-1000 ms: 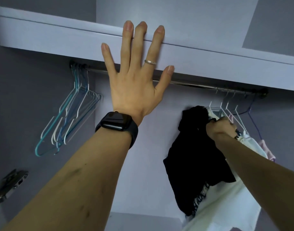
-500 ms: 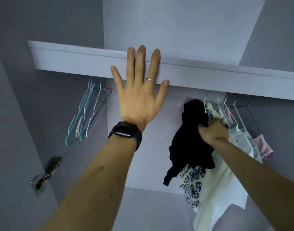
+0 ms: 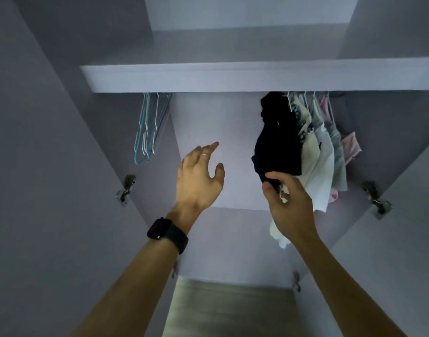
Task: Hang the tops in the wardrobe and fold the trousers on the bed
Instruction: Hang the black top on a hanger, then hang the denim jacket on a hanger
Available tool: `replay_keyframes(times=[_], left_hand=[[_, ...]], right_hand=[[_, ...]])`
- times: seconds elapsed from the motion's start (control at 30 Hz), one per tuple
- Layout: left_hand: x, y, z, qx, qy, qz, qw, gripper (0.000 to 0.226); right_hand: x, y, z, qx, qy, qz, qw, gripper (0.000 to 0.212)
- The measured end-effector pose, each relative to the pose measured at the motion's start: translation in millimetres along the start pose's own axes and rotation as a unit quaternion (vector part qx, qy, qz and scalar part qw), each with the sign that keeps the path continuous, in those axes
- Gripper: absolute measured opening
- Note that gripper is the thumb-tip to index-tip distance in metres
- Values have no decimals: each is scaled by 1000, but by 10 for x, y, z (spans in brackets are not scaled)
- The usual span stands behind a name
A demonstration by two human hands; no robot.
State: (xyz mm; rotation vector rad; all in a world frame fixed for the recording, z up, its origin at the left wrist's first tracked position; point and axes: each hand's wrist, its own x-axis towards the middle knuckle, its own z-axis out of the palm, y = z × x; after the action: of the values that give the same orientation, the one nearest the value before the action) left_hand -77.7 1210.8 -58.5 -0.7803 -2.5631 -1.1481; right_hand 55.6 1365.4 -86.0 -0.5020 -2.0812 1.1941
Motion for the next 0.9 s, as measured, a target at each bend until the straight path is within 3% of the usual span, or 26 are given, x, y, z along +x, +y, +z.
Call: replay_keyframes(times=[0.07, 0.27, 0.53, 0.73, 0.9], left_hand=[[-341, -157, 105, 14, -57, -37, 998, 53], [-1012, -373, 456, 67, -173, -75, 980, 56], [-1237, -326, 1226, 11, -351, -16, 936, 57], [-1271, -14, 1849, -22, -519, 138, 843, 56], [-1588, 463, 2143, -38, -615, 323, 718, 57]], right_hand=[[-231, 143, -7, -36, -22, -40, 998, 18], [-872, 586, -100, -101, -56, -21, 993, 26], [-1557, 1283, -518, -184, -17, 138, 973, 26], [-2153, 1360, -770, -295, 86, 261, 915, 26], [-2834, 990, -656, -307, 269, 388, 826, 32]])
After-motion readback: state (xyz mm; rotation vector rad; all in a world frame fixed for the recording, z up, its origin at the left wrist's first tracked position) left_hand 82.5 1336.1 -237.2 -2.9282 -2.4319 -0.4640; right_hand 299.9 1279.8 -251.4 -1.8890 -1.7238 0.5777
